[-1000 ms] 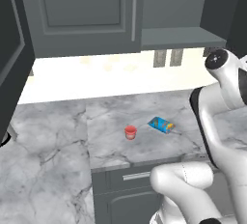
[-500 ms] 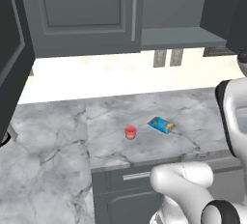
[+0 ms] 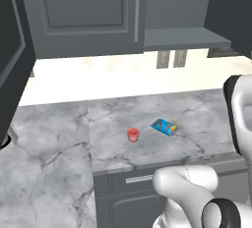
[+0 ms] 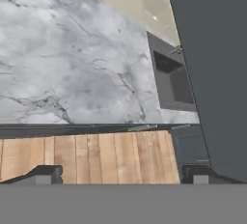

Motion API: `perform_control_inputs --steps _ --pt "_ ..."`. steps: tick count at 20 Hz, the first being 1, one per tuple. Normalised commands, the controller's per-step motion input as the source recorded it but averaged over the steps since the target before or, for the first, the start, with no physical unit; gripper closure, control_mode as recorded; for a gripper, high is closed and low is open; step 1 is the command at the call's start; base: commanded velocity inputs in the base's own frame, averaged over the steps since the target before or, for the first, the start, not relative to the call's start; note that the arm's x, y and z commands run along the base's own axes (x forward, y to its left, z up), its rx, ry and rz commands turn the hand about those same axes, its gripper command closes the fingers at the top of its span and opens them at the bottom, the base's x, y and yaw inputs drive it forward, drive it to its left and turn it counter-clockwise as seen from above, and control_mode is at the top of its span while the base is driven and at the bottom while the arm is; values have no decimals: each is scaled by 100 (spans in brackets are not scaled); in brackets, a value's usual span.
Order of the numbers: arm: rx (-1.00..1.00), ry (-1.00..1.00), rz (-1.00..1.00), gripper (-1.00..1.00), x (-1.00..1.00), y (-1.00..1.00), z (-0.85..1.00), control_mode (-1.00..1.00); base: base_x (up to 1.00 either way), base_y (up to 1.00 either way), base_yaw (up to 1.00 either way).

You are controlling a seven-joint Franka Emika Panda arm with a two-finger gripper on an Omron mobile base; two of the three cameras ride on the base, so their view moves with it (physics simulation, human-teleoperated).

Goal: Pick the pan from the cabinet and place it on the stove. Then turn on the stove burner for the pan.

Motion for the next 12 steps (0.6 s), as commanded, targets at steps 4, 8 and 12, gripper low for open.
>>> perform_control_inputs --steps 4,8,12 --pt "3 -12 0 -100 -18 82 -5 -100 0 0 0" --pt "0 -19 3 -100 -20 85 0 -100 0 0 0" --pt "0 -29 5 -100 -46 73 9 -100 0 0 0"
